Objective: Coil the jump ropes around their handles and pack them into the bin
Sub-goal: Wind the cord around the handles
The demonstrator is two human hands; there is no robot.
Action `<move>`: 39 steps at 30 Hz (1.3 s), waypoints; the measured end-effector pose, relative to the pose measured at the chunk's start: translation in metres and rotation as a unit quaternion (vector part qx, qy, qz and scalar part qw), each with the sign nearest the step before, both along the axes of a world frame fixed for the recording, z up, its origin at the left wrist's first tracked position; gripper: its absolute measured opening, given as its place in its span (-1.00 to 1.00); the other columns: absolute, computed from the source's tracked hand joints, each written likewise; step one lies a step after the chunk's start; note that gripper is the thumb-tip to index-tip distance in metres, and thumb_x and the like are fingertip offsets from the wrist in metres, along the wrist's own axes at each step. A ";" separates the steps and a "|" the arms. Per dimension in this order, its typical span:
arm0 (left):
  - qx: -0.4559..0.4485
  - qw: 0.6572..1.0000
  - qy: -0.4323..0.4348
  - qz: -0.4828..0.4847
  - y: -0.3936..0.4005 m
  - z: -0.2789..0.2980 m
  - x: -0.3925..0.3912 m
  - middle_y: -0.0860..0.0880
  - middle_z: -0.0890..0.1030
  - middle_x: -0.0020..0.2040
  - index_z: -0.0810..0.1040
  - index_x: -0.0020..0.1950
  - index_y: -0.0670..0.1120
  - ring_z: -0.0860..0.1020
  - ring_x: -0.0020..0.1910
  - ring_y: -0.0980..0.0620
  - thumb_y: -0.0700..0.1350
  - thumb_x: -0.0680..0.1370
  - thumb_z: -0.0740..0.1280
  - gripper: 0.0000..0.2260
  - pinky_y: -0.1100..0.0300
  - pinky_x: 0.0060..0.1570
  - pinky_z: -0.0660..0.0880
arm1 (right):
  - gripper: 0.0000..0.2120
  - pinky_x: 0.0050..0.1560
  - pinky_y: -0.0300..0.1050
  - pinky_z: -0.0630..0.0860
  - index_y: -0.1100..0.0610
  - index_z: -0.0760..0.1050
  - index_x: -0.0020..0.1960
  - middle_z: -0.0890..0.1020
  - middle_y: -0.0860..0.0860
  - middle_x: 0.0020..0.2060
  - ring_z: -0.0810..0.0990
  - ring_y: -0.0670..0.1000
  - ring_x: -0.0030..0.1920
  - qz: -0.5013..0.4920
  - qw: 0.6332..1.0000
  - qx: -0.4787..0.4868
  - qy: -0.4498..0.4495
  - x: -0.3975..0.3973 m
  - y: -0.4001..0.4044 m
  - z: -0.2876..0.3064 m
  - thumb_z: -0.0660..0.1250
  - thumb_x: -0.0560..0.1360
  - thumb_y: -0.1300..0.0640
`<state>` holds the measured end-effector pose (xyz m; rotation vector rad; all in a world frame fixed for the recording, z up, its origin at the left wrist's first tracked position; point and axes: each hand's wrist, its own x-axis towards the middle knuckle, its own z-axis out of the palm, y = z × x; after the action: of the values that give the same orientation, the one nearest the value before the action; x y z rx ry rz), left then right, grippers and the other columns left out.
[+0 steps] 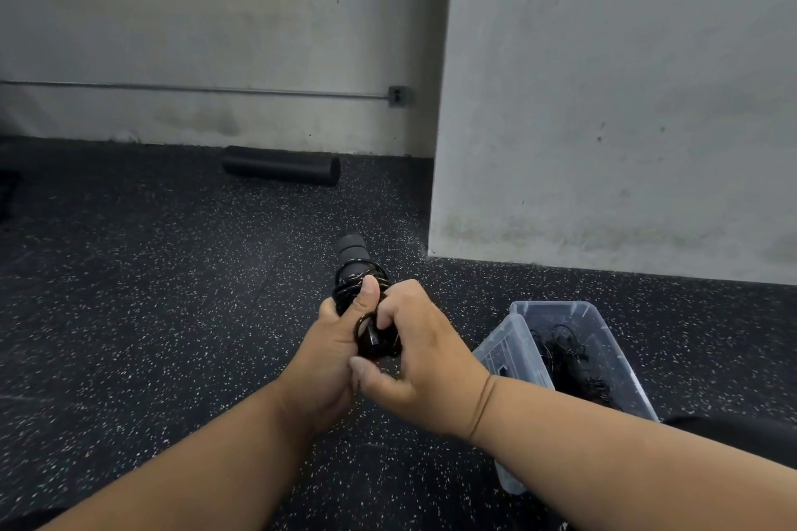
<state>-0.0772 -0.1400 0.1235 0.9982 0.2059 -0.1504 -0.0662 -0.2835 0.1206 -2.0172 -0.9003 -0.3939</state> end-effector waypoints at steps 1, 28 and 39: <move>-0.005 1.000 -0.001 0.001 0.000 0.002 0.000 -0.35 0.60 0.29 0.35 0.46 -0.21 0.65 0.26 -0.24 0.14 0.57 0.46 -0.37 0.02 0.08 0.66 | -0.72 -0.06 -0.28 0.35 0.10 0.39 0.02 0.40 -0.05 -0.03 0.39 -0.07 -0.09 -0.012 1.000 -0.015 -0.012 0.002 0.001 0.000 0.47 0.48 0.06; 0.143 0.987 0.053 -0.049 0.024 -0.012 0.021 -0.06 0.74 0.15 0.50 0.39 0.00 0.72 0.04 0.00 0.03 0.56 0.44 -0.58 0.07 -0.05 0.63 | -0.84 -0.13 0.00 0.46 0.09 0.41 -0.02 0.47 -0.03 -0.13 0.46 -0.01 -0.14 -0.103 0.994 0.031 -0.011 0.043 -0.039 0.036 0.12 0.66 0.06; 0.038 0.983 0.049 -0.171 0.013 -0.012 0.006 -0.36 0.60 0.33 0.45 0.48 -0.18 0.59 0.19 -0.27 -0.11 0.51 0.40 -0.46 -0.12 0.20 0.60 | -0.79 -0.10 0.04 0.52 0.04 0.43 0.00 0.64 0.06 -0.10 0.53 -0.04 -0.20 -0.172 0.942 0.125 0.262 0.051 -0.027 0.007 0.09 0.75 0.05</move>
<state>-0.0711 -0.1274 0.1111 1.0975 0.1295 -0.5096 -0.0155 -0.3109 0.1274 -1.9005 -0.1594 -0.1324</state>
